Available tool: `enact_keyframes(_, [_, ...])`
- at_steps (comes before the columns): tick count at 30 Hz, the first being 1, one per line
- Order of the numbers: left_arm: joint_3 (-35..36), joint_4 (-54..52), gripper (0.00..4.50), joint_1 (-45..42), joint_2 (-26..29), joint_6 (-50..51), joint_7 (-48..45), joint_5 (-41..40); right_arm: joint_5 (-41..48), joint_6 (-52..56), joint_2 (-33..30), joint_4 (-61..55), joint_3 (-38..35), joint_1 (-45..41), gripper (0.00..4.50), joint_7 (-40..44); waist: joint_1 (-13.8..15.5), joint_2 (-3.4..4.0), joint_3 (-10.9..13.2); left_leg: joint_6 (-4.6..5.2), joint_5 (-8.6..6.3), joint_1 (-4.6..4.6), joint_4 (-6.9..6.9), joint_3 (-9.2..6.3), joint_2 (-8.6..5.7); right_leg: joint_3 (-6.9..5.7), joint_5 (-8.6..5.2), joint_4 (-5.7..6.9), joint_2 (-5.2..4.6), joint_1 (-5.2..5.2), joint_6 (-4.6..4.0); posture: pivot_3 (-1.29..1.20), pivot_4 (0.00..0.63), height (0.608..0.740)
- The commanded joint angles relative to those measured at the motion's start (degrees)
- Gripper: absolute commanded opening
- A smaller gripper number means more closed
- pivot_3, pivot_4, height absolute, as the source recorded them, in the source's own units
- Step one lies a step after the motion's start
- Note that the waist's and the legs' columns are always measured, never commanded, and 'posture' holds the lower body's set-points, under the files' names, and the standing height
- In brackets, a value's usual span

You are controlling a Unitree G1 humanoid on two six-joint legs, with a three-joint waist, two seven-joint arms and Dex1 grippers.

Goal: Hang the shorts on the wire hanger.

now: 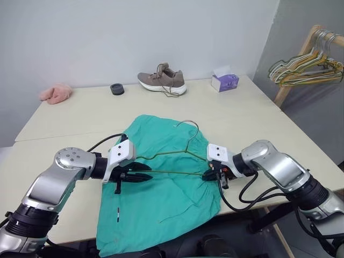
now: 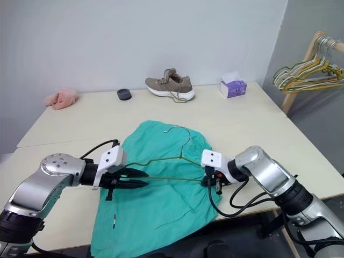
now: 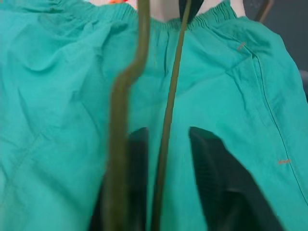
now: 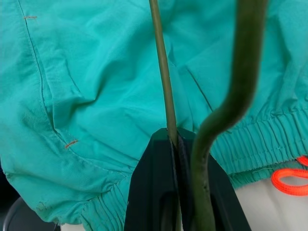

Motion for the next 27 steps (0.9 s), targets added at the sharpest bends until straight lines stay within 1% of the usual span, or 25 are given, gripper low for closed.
enact_keyframes(1, [3.5, 1.5, 2.65, -1.5, -0.9, 0.2, 1.8, -1.7, 0.8, 0.5, -1.6, -1.1, -3.3, -0.1, 0.0, 0.2, 0.0, -0.01, 0.0, 0.0, 0.0, 0.0, 0.0, 0.0, 0.0, 0.0, 0.0, 0.0, 0.0, 0.0, 0.0, -0.17, 0.0, 0.74])
enact_keyframes(3, [5.6, 2.5, 3.19, -1.6, -1.4, 1.8, 2.6, -3.9, 1.2, 0.8, -2.5, -1.3, -4.1, 0.5, 0.0, 0.3, 0.0, -0.01, 0.0, 0.0, 0.0, 0.0, 0.0, -0.01, 0.0, 0.0, 0.0, -0.01, 0.0, 0.0, 0.0, -0.17, 0.0, 0.74])
enact_keyframes(10, [11.6, 7.1, 3.19, -0.6, -1.6, 4.2, 4.8, -7.2, 3.0, 2.4, -7.1, -1.6, -10.2, 4.9, 0.0, -0.8, -0.1, -0.01, 0.0, 0.0, 0.0, -0.01, -0.01, 0.0, 0.0, 0.0, 0.0, -0.01, 0.0, -0.01, 0.0, -0.2, 0.0, 0.74])
enact_keyframes(13, [12.0, 11.0, 3.76, -1.8, -2.5, 2.7, 6.9, -5.7, 4.2, 3.7, -9.3, -2.4, -13.4, 7.5, 0.0, -1.5, -0.3, -0.01, 0.0, 0.0, 0.0, 0.0, 0.01, 0.01, -0.01, 0.01, 0.0, -0.01, -0.01, 0.0, 0.0, -0.22, 0.0, 0.74])
enact_keyframes(15, [11.0, 12.7, 4.37, -1.8, -2.7, 1.1, 7.0, -4.4, 5.5, 5.5, -11.1, -2.7, -17.1, 10.3, 0.0, -2.5, -0.5, -0.01, 0.0, 0.0, 0.0, 0.0, 0.01, 0.0, 0.0, -0.01, 0.0, -0.01, 0.0, 0.01, 0.0, -0.23, 0.0, 0.74])
enact_keyframes(16, [10.5, 13.3, 4.47, -1.7, -2.8, 0.6, 6.9, -3.9, 6.3, 6.7, -12.0, -2.9, -19.4, 12.0, 0.0, -3.1, -0.7, -0.01, 0.0, 0.0, 0.0, 0.0, 0.01, 0.01, 0.0, 0.0, 0.0, -0.01, -0.01, 0.01, 0.0, -0.24, 0.0, 0.74])
enact_keyframes(20, [8.7, 13.1, 4.47, -0.8, -2.6, -0.2, 4.4, -3.6, 9.2, 11.0, -14.7, -4.0, -28.2, 19.9, 0.0, -5.5, -0.8, -0.25, -0.2, -0.04, -0.03, -0.04, -0.03, -0.08, -0.02, -0.1, -0.01, -0.09, -0.03, 0.06, 0.0, -0.26, 0.0, 0.74])
enact_keyframes(23, [8.0, 13.0, 4.47, -0.7, -2.2, -0.5, 2.8, -3.5, 11.2, 14.6, -15.3, -5.4, -33.8, 26.4, 0.0, -7.3, -1.5, -0.22, -0.2, -0.05, -0.04, -0.09, -0.03, 0.05, -0.03, 0.03, -0.01, -0.07, -0.05, -0.02, 0.0, -0.28, 0.0, 0.74])
enact_keyframes(27, [7.4, 14.3, 4.47, -2.0, -2.8, -1.0, 2.8, -2.7, 12.8, 17.7, -14.9, -6.5, -37.2, 32.0, 0.0, -9.7, -2.9, -0.2, -0.2, -0.04, -0.03, -0.04, -0.02, 0.07, -0.01, 0.03, -0.01, -0.05, -0.01, 0.01, 0.01, -0.29, 0.0, 0.74])
